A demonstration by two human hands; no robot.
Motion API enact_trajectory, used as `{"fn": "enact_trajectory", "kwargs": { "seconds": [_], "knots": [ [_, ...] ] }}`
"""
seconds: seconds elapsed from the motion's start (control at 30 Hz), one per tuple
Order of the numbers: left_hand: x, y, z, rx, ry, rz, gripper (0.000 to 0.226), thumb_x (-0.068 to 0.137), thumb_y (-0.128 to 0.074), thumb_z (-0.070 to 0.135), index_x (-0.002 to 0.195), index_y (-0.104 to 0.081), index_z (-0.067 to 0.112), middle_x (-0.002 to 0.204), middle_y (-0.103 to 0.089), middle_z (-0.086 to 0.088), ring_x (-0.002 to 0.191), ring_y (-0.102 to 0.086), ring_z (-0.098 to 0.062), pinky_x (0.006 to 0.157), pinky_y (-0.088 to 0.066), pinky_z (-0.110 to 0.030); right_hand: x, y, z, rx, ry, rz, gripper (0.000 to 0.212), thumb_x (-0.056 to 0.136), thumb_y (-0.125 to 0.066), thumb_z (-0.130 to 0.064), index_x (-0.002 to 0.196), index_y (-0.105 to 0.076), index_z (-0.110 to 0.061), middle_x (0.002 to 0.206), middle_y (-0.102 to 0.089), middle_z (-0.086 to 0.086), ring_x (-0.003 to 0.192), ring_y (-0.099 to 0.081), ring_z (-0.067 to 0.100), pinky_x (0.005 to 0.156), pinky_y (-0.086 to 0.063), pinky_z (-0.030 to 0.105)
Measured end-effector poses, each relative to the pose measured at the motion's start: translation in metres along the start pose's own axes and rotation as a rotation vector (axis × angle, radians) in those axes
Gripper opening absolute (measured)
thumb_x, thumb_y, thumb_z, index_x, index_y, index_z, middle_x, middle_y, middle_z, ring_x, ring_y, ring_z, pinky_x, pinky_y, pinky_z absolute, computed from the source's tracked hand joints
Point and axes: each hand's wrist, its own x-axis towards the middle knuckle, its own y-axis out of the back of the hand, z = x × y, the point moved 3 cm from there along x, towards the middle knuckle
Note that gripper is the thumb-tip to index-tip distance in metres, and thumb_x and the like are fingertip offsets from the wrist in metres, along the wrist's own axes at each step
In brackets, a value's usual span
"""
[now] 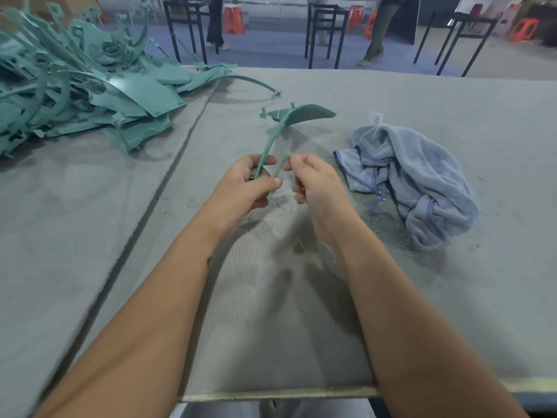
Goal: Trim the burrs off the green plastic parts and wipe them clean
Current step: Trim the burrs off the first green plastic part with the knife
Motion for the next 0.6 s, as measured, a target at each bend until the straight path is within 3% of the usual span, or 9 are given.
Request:
{"fn": "enact_trajectory", "kwargs": {
  "seconds": [0.1,0.2,0.3,0.43,0.6],
  "knots": [
    [-0.002,-0.002,0.002,-0.030,0.001,-0.018,0.034,0.073,-0.064,0.017,0.107,-0.059,0.017,0.069,-0.049,0.007,0.057,-0.049,-0.002,0.063,-0.040,-0.022,-0.004,-0.003,-0.002,-0.012,0.029,-0.101,0.029,0.100,-0.050,-0.018,0.072,-0.056,-0.015,0.059,-0.052,-0.001,0.048,-0.043,0.010,0.050,-0.036,0.021],
    [-0.003,-0.002,0.004,-0.093,-0.009,-0.020,0.034,0.072,-0.066,0.016,0.106,-0.061,0.019,0.070,-0.061,0.011,0.060,-0.056,0.000,0.066,-0.042,-0.021,-0.008,-0.006,-0.004,0.049,-0.006,-0.175,0.032,0.101,-0.049,-0.015,0.070,-0.053,-0.010,0.052,-0.041,0.005,0.036,-0.034,0.005,0.038,-0.026,0.016],
    [-0.003,-0.001,0.003,-0.083,0.000,-0.031,0.038,0.072,-0.067,0.018,0.109,-0.064,0.020,0.077,-0.065,0.009,0.068,-0.060,-0.005,0.074,-0.045,-0.025,-0.009,-0.009,-0.005,0.016,-0.022,-0.227,0.031,0.102,-0.047,-0.016,0.072,-0.049,-0.007,0.052,-0.035,0.003,0.037,-0.028,0.005,0.039,-0.021,0.017],
    [-0.003,-0.002,0.002,-0.088,0.002,-0.070,0.036,0.076,-0.065,0.018,0.111,-0.063,0.018,0.082,-0.060,0.000,0.074,-0.056,-0.015,0.084,-0.043,-0.037,-0.007,-0.011,-0.001,-0.064,-0.007,-0.213,0.041,0.101,-0.049,-0.015,0.060,-0.047,-0.012,0.047,-0.036,0.002,0.039,-0.027,0.006,0.041,-0.023,0.017],
    [-0.001,0.001,-0.001,0.006,-0.001,-0.069,0.034,0.079,-0.068,0.022,0.113,-0.062,0.021,0.084,-0.062,0.004,0.081,-0.054,-0.014,0.079,-0.046,-0.028,-0.003,-0.013,0.007,-0.097,0.062,-0.142,0.030,0.099,-0.051,-0.013,0.073,-0.056,0.002,0.049,-0.037,0.001,0.044,-0.028,0.006,0.046,-0.025,0.019]
  ]
}}
